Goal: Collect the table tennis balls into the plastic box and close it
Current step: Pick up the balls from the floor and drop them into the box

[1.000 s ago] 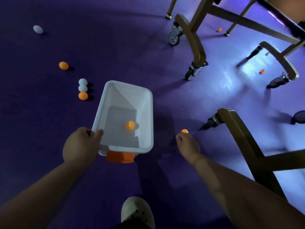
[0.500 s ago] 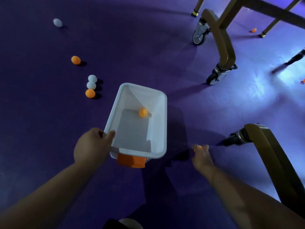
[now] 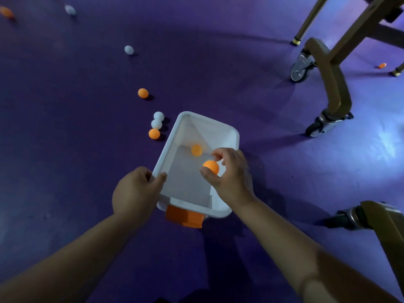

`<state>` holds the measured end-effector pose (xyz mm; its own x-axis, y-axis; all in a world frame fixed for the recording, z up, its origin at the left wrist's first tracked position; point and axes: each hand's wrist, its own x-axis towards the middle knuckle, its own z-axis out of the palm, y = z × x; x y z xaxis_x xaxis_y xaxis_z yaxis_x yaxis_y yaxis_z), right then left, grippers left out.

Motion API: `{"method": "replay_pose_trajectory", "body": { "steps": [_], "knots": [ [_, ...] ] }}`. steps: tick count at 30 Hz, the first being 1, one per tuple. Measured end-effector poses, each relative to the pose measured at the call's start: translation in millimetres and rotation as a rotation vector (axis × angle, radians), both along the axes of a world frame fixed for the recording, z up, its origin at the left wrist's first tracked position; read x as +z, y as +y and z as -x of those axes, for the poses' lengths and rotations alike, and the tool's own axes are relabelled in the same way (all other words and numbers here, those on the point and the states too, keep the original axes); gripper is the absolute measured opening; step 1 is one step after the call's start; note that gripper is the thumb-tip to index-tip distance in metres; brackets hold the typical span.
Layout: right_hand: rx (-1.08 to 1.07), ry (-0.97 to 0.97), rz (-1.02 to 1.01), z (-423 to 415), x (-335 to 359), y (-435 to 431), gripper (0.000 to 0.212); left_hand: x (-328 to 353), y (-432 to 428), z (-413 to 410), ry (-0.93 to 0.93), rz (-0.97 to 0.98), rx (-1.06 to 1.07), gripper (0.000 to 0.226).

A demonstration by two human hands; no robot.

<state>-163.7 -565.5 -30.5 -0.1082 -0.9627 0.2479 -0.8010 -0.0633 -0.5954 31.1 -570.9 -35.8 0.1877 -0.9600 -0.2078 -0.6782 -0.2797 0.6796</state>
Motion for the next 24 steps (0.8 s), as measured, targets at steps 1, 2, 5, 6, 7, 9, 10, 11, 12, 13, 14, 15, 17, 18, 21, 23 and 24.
{"method": "replay_pose_trajectory", "body": {
  "steps": [1, 2, 5, 6, 7, 9, 10, 11, 12, 13, 14, 15, 17, 18, 21, 23, 24],
  "knots": [
    [0.009, -0.009, 0.022, -5, 0, -8, 0.049, 3, -2, -5, -0.006, 0.014, 0.017, 0.034],
    [0.002, -0.037, 0.04, -10, 2, -15, 0.047, 5, -3, -11, -0.012, 0.026, 0.033, 0.035],
    [-0.037, -0.145, 0.089, -20, 9, -40, 0.04, 20, -14, -29, -0.056, 0.065, 0.065, 0.035],
    [-0.045, -0.187, 0.108, -24, 12, -49, 0.038, 27, -21, -38, -0.086, 0.082, 0.075, 0.036],
    [-0.055, -0.232, 0.131, -28, 14, -58, 0.036, 35, -30, -48, -0.12, 0.098, 0.081, 0.036],
    [-0.09, -0.304, 0.19, -37, 18, -76, 0.032, 50, -49, -71, -0.201, 0.129, 0.077, 0.039],
    [-0.106, -0.33, 0.206, -42, 19, -85, 0.029, 58, -59, -85, -0.24, 0.143, 0.069, 0.04],
    [-0.118, -0.355, 0.203, -47, 20, -92, 0.026, 65, -69, -98, -0.276, 0.156, 0.057, 0.041],
    [-0.127, -0.376, 0.187, -50, 19, -99, 0.022, 72, -79, -111, -0.308, 0.169, 0.04, 0.04],
    [-0.134, -0.392, 0.164, -53, 18, -105, 0.018, 77, -89, -122, -0.337, 0.183, 0.023, 0.04],
    [-0.139, -0.396, 0.134, -56, 16, -112, 0.016, 81, -98, -133, -0.364, 0.196, 0.015, 0.041],
    [-0.143, -0.387, 0.102, -58, 13, -118, 0.016, 84, -105, -143, -0.381, 0.202, 0.017, 0.042],
    [-0.138, -0.334, 0.035, -63, 2, -133, 0.016, 82, -119, -158, -0.386, 0.182, 0.041, 0.044],
    [-0.127, -0.301, -0.003, -65, -5, -141, 0.016, 78, -126, -165, -0.382, 0.158, 0.059, 0.045],
    [-0.06, -0.191, -0.179, -76, -33, -168, 0.02, 62, -153, -185, -0.365, 0.098, 0.112, 0.049],
    [-0.001, -0.096, -0.305, -87, -53, -183, 0.025, 46, -171, -201, -0.339, 0.062, 0.148, 0.052],
    [0.025, -0.058, -0.357, -94, -60, -189, 0.027, 37, -178, -209, -0.317, 0.048, 0.177, 0.052]
  ]
}}
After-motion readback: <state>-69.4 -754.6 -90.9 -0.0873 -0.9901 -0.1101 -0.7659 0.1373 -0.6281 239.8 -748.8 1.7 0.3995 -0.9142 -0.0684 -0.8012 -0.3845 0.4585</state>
